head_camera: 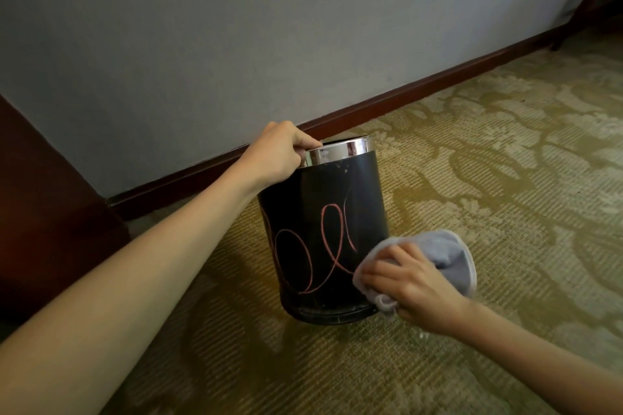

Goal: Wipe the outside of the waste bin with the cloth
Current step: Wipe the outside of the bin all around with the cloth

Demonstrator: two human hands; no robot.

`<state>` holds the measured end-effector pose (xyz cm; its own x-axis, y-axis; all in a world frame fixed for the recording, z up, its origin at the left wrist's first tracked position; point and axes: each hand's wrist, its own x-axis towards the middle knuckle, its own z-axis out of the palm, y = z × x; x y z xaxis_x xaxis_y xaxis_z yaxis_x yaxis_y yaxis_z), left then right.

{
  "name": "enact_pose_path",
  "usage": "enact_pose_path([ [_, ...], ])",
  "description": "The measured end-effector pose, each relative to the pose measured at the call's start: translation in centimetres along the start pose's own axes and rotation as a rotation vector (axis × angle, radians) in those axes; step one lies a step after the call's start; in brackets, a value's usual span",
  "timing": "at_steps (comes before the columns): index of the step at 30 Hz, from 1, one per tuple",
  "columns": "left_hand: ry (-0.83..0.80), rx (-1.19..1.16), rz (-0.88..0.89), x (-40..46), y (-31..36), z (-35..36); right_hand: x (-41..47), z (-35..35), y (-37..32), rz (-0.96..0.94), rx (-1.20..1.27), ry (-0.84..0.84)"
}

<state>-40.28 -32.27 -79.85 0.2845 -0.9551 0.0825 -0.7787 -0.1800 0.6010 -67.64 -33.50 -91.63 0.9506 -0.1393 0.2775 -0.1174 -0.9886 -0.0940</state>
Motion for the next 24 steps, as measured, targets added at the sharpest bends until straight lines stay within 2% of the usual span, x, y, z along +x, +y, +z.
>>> enact_pose_path([
  [2,0.004,0.008,0.002,0.1,0.2,0.0,2.7,-2.1,1.1,0.026,-0.004,0.057],
  [5,-0.014,0.038,0.004,0.3,0.5,0.1,7.0,-5.3,3.3,0.175,-0.009,0.246],
  [8,-0.026,0.047,0.014,0.1,0.7,0.3,8.6,-5.5,3.5,0.275,-0.002,0.393],
  [11,-0.021,0.02,0.019,0.1,0.5,0.0,5.5,-2.6,1.1,0.232,-0.011,0.321],
  [14,-0.019,0.004,0.028,0.1,0.4,-0.3,0.4,1.1,-2.1,0.058,-0.119,0.093],
  [16,-0.025,0.0,0.041,0.1,0.7,-0.1,-1.1,1.6,-3.2,0.033,-0.14,-0.009],
  [19,-0.027,0.004,0.059,0.1,1.2,0.3,1.2,-0.3,-2.6,0.072,-0.112,0.027],
  [24,-0.021,0.046,0.031,0.6,1.6,0.0,8.0,-5.1,0.9,0.304,-0.115,0.289],
])
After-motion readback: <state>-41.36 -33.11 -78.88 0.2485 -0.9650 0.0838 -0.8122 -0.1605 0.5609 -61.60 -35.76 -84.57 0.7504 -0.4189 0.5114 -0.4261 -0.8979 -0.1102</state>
